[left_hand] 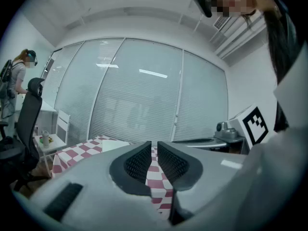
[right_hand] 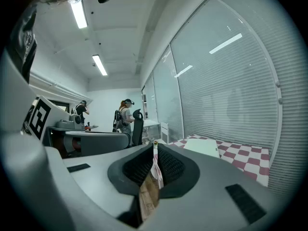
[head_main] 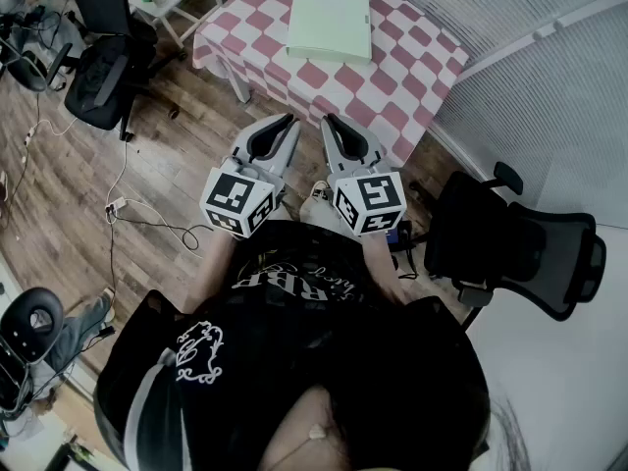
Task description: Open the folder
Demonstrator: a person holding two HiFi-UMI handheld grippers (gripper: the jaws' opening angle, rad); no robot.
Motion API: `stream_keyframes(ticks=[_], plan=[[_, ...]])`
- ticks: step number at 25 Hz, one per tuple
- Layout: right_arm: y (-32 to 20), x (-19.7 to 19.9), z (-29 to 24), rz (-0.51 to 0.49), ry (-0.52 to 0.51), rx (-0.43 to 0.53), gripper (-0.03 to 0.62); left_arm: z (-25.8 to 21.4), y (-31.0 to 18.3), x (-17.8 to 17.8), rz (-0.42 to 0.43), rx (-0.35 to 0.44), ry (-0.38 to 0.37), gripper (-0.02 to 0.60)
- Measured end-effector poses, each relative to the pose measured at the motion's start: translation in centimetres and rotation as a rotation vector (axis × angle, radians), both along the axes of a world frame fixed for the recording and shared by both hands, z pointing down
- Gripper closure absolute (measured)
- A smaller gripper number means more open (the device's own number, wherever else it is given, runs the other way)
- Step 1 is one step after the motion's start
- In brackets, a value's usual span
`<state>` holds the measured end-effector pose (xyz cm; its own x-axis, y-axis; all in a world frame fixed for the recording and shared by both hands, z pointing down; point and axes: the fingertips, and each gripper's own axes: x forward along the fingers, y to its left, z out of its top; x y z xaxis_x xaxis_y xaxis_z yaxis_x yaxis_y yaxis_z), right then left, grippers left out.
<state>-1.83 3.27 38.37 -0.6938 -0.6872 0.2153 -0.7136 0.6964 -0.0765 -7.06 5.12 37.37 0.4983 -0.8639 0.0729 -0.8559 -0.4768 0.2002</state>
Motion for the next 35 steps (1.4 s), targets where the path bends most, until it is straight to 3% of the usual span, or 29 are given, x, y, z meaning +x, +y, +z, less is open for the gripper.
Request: stream_keyframes(ticks=[15,27,35], plan=[[-4.8,2.5,1.4,0.028,-0.050,-0.068,0.560,1.1,-3.5,0.6,-0.037,-0.047,-0.006,0.531],[-11.5,9.0,3.6,0.047,-0.030,-0.109,0.562,2.3,-10.3,5.0,-0.049,-0.069,-0.047,0.531],[-14.4,13.2,6.0,0.059,-0.032,-0.165,0.560,4.3,-13.3,8.2,-0.057,-0.137,-0.074,0.531]])
